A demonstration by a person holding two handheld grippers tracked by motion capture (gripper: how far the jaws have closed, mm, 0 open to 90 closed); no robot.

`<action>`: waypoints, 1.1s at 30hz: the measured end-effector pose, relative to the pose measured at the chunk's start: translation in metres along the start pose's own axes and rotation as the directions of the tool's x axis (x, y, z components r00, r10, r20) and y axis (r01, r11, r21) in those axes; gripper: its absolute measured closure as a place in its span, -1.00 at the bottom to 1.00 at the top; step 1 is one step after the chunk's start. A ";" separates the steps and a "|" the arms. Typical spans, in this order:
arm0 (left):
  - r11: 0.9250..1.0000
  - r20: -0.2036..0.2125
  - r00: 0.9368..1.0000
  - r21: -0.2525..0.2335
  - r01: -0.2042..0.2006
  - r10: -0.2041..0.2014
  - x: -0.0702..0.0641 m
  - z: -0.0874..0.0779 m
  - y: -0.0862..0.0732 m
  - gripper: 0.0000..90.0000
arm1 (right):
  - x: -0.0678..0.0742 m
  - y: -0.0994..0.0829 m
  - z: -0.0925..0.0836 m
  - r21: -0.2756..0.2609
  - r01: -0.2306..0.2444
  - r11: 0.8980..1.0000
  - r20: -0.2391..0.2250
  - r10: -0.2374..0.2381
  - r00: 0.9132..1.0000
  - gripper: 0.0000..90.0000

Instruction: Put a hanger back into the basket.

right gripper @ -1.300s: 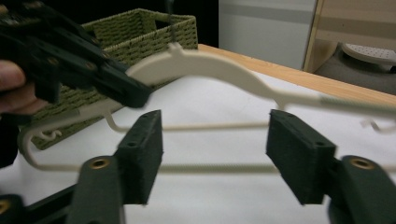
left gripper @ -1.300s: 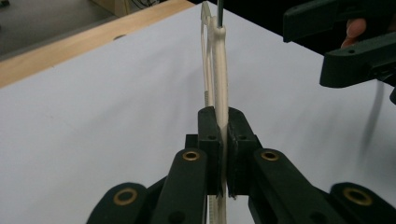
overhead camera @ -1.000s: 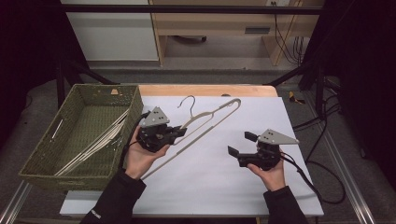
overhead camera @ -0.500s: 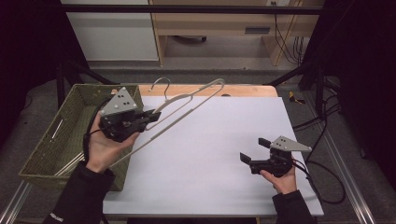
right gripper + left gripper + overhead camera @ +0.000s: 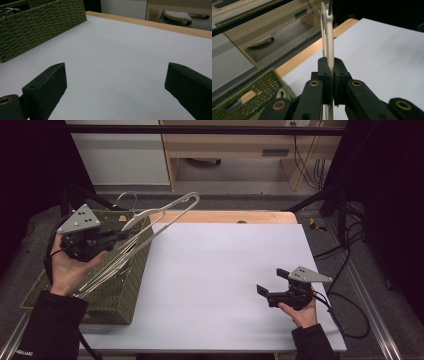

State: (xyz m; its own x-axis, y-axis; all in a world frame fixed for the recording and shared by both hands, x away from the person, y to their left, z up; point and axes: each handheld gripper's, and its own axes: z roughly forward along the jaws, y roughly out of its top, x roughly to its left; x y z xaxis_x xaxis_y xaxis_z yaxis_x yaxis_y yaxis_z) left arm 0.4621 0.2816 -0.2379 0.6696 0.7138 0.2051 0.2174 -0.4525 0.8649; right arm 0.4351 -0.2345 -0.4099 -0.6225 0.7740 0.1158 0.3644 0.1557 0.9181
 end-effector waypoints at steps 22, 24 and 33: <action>0.998 -0.095 0.994 0.042 0.056 -0.052 0.069 -0.016 -0.065 0.92 | -0.005 -0.003 -0.006 0.005 0.001 1.000 0.002 -0.001 1.000 -0.92; 0.997 -0.104 0.993 0.045 0.059 -0.054 0.073 -0.016 -0.071 0.92 | -0.005 -0.003 -0.007 0.004 0.004 1.000 0.000 -0.004 1.000 -0.92; 0.996 -0.143 0.989 0.073 0.059 -0.048 0.084 -0.017 -0.092 0.92 | -0.005 -0.002 -0.007 0.002 0.003 1.000 0.002 -0.003 1.000 -0.92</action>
State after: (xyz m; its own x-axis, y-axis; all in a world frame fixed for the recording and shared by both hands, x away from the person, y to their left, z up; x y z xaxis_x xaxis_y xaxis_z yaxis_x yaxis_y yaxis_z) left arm 0.4861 0.3921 -0.2924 0.5499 0.8039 0.2265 0.3078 -0.4471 0.8398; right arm 0.4325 -0.2431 -0.4101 -0.6225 0.7746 0.1121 0.3640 0.1597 0.9176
